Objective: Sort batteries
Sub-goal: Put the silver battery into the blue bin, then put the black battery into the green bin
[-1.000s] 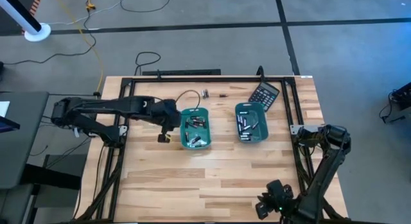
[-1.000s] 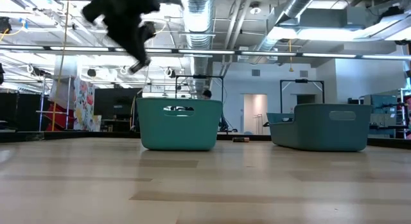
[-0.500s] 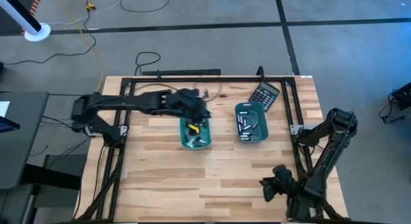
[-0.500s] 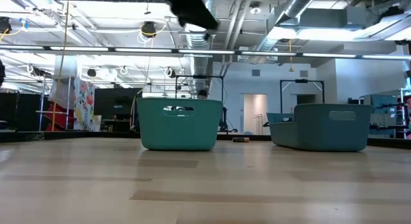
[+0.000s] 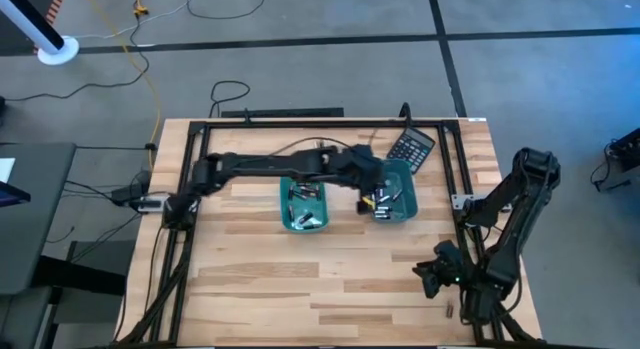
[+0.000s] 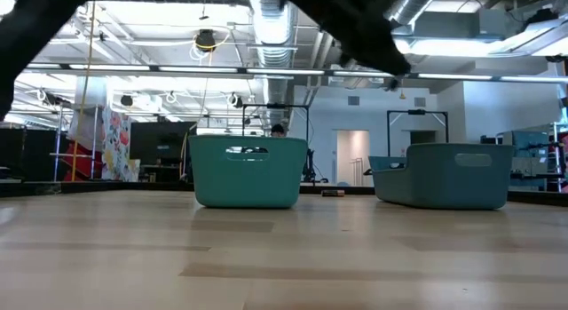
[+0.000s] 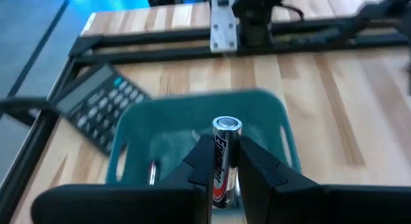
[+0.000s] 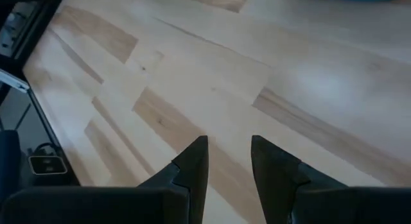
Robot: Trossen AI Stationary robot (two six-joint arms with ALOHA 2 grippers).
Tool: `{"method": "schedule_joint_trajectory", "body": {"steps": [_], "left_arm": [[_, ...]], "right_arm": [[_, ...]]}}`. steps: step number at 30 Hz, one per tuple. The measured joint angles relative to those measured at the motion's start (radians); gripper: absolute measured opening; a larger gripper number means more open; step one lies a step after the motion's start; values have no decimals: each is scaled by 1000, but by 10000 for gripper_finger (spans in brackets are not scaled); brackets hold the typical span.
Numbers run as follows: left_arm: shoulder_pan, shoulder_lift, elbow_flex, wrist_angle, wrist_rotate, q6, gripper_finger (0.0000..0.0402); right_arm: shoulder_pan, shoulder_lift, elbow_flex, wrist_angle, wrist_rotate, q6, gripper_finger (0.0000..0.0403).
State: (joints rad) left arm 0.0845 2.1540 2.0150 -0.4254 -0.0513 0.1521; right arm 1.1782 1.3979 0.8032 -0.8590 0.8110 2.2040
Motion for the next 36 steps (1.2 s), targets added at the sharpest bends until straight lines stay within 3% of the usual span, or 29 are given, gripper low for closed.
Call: {"method": "schedule_joint_trajectory", "body": {"steps": [7,13,27,36], "left_arm": [[15,256,198,34,8,-44,50],[24,373,255,39,31,-129,48],[31,384,257,33,28,-149,110],[34,371,257,20,26,-179,118]], "right_arm": [[0,-4,-46,68,-1,-14,133],[12,-4,-46,133,-2,-64,133],[53,-4,-46,154,-4,-74,133],[53,-4,-46,148,-4,-74,134]]}}
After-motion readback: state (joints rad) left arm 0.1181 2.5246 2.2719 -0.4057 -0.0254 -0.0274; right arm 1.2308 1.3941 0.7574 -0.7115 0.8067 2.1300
